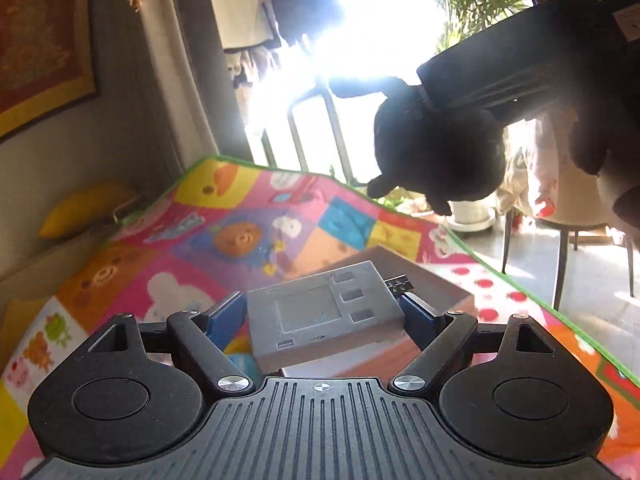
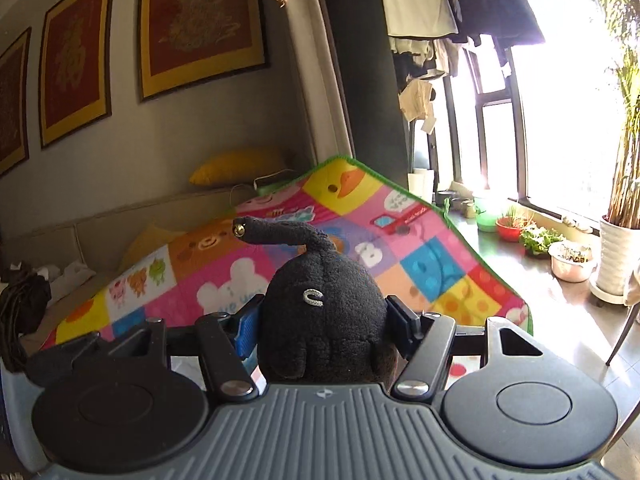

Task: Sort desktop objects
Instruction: 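Lower the plush cat into the pink box with the right tool while the left drops the case in, then grasp the blue-and-white packet with the right tool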

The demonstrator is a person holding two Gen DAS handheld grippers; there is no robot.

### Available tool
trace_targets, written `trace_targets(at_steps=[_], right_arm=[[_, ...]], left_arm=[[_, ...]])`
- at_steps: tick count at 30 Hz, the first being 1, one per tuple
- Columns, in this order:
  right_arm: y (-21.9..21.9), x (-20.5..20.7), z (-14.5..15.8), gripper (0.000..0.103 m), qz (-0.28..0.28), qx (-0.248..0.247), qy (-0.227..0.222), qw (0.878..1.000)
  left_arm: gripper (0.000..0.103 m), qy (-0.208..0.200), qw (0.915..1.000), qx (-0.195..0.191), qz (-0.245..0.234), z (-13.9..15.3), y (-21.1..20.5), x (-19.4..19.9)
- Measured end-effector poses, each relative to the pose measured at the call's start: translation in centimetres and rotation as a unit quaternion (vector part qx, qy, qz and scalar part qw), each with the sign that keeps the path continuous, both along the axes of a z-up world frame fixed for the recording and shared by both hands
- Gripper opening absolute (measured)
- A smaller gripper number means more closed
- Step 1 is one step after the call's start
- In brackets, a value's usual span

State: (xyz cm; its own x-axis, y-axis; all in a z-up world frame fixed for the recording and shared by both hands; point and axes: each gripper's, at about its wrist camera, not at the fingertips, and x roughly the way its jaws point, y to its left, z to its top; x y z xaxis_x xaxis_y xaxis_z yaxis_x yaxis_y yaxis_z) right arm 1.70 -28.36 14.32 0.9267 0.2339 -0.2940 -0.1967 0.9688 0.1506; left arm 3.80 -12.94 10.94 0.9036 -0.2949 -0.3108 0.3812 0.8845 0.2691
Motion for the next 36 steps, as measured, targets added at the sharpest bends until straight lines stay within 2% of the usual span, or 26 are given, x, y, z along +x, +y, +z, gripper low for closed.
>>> trace_targets(at_steps=[2, 3, 4, 5, 9, 11, 14, 18, 21, 24, 26, 28, 30, 32, 34, 36], right_arm=[[0.2, 3.6, 0.1, 0.069, -0.019, -0.009, -0.01, 1.0], [0.2, 5.2, -0.2, 0.084, -0.02, -0.013, -0.016, 1.0], [0.1, 7.1, -0.8, 0.091, -0.017, -0.018, -0.013, 1.0], [0.0, 8.2, -1.4, 0.093, -0.024, -0.022, -0.009, 0.999], [-0.7, 11.6, -5.6, 0.093, -0.05, -0.048, 0.026, 0.997], [-1.3, 12.5, -8.0, 0.093, -0.063, -0.05, 0.063, 0.995], [-2.5, 13.8, -11.5, 0.092, -0.065, -0.016, 0.131, 0.989], [-2.5, 14.3, -14.4, 0.093, -0.023, 0.047, 0.194, 0.98], [-1.1, 14.3, -14.5, 0.094, -0.031, 0.031, 0.188, 0.981], [0.0, 15.0, -14.2, 0.094, -0.013, 0.041, 0.188, 0.981], [1.0, 15.8, -14.1, 0.094, 0.003, 0.039, 0.192, 0.981], [2.7, 16.4, -13.7, 0.094, 0.011, -0.013, 0.183, 0.983], [4.4, 15.7, -12.4, 0.093, -0.016, -0.088, 0.132, 0.987], [6.3, 14.3, -10.6, 0.093, -0.028, -0.148, 0.072, 0.986], [8.8, 13.1, -9.0, 0.093, 0.008, -0.174, 0.042, 0.984], [11.8, 12.8, -8.3, 0.091, 0.067, -0.175, 0.054, 0.981]], left_arm=[[0.099, -0.019, 0.9997, -0.014, 0.002, -0.7, -0.4, 3.1], [0.098, -0.014, 0.9998, -0.01, 0.011, -1.4, -0.5, 4.5], [0.098, 0.0, 0.9997, -0.003, 0.023, -2.0, -0.5, 5.6], [0.098, 0.016, 0.9994, -0.002, 0.029, -2.7, -0.1, 6.2], [0.101, 0.089, 0.9944, -0.042, 0.04, -5.9, 2.8, 6.4], [0.101, 0.124, 0.9893, -0.071, 0.031, -7.4, 4.2, 6.1], [0.102, 0.164, 0.9817, -0.097, 0.0, -9.0, 5.0, 6.1], [0.102, 0.175, 0.9797, -0.094, -0.024, -10.0, 4.5, 6.9], [0.102, 0.18, 0.9772, -0.108, -0.03, -10.0, 4.9, 7.1], [0.102, 0.173, 0.979, -0.108, -0.01, -9.6, 5.7, 6.3], [0.102, 0.176, 0.9782, -0.109, -0.014, -9.5, 6.7, 6.0], [0.102, 0.179, 0.9784, -0.103, 0.005, -9.1, 7.9, 5.4], [0.103, 0.161, 0.9824, -0.084, 0.045, -8.5, 9.4, 4.2], [0.103, 0.145, 0.9836, -0.054, 0.092, -8.4, 11.1, 3.4], [0.103, 0.147, 0.9788, -0.03, 0.14, -8.6, 13.0, 3.3], [0.103, 0.154, 0.9732, -0.028, 0.168, -8.9, 14.8, 3.4]])
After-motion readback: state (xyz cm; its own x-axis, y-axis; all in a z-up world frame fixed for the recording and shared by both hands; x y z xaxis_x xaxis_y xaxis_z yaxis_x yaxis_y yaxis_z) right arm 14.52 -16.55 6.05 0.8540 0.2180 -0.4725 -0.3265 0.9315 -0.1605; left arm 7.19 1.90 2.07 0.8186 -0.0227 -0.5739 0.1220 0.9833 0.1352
